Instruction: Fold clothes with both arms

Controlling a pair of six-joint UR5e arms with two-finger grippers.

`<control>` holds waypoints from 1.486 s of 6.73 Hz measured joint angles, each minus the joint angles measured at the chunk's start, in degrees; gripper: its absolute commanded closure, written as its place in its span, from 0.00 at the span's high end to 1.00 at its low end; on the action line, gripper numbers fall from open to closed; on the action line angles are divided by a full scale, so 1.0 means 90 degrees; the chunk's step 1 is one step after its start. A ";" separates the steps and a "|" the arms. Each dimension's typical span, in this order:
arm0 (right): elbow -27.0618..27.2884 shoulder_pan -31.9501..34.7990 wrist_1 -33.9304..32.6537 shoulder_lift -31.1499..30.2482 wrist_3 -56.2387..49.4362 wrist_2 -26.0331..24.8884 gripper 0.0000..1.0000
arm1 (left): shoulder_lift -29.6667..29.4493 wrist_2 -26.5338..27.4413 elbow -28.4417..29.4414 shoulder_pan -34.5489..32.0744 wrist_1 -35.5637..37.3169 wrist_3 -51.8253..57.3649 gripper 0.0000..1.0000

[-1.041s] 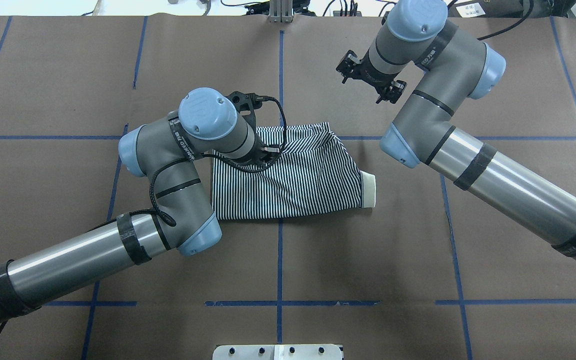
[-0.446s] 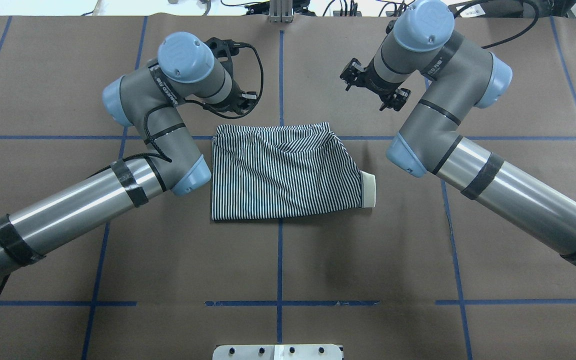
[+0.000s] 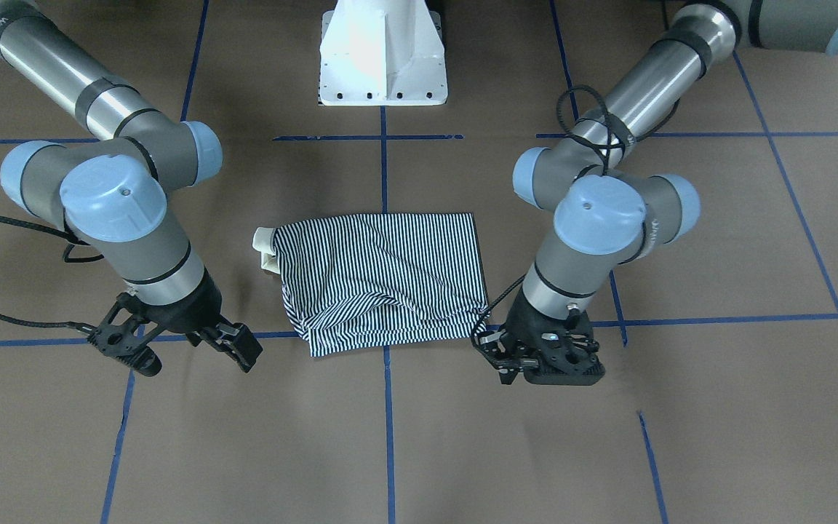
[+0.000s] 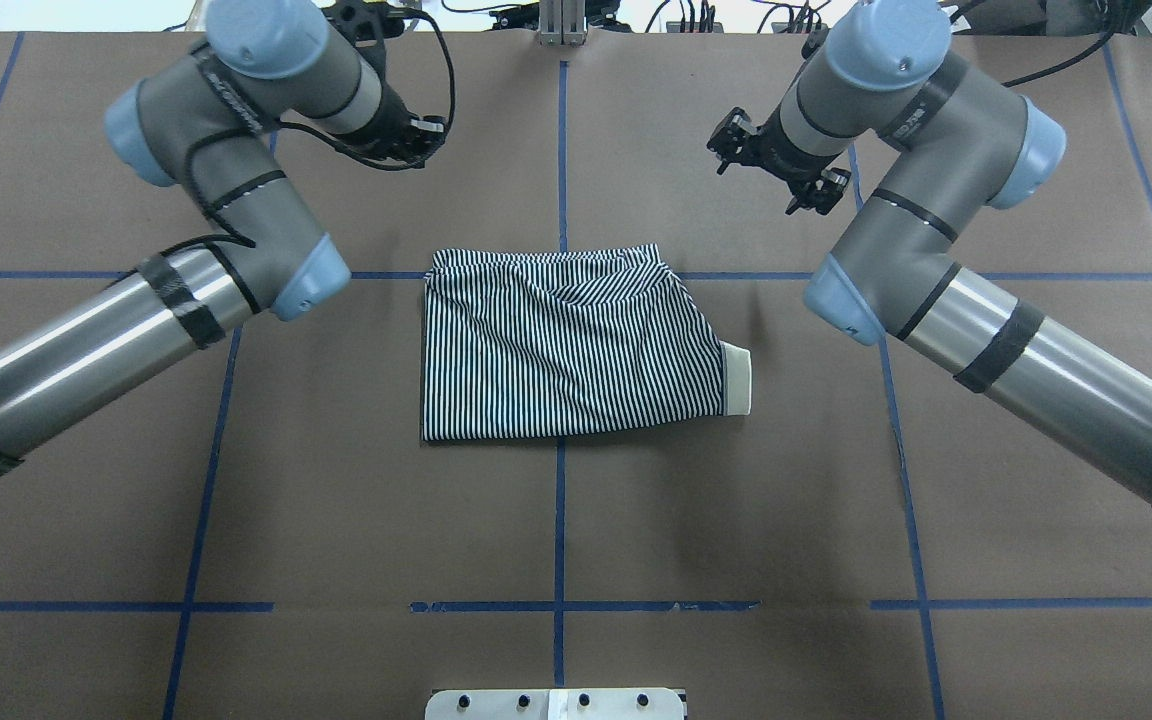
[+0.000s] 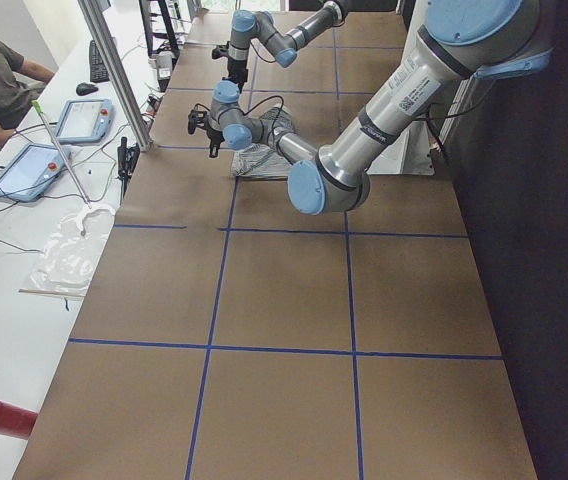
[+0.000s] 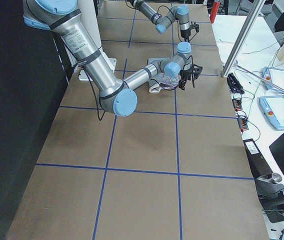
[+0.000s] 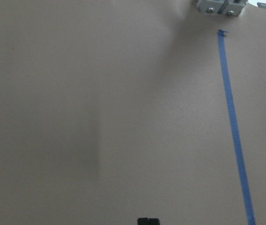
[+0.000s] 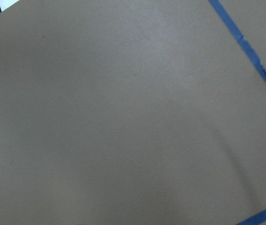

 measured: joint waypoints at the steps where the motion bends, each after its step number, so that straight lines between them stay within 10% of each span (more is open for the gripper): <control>1: 0.0143 0.0388 -0.0007 -0.0346 -0.0658 0.0269 1.00 | 0.0584 -0.0346 -0.0501 -0.0436 0.0002 0.0616 0.00; 6: 0.0343 0.3062 -0.1136 -0.1962 -0.6568 0.1604 1.00 | 0.2626 -0.1849 -0.1199 -0.3138 0.0095 0.4597 0.12; 7: 0.0351 0.3541 -0.1575 -0.2126 -0.7788 0.1667 1.00 | 0.2847 -0.1987 -0.1322 -0.3656 0.0348 0.5232 0.30; 8: 0.0377 0.3868 -0.1858 -0.2338 -0.8598 0.1806 1.00 | 0.2973 -0.2077 -0.1616 -0.4009 0.1085 0.5660 0.99; 10: 0.0510 0.4112 -0.2006 -0.2776 -0.9134 0.2125 1.00 | 0.3518 -0.2186 -0.2403 -0.4261 0.2872 0.6559 1.00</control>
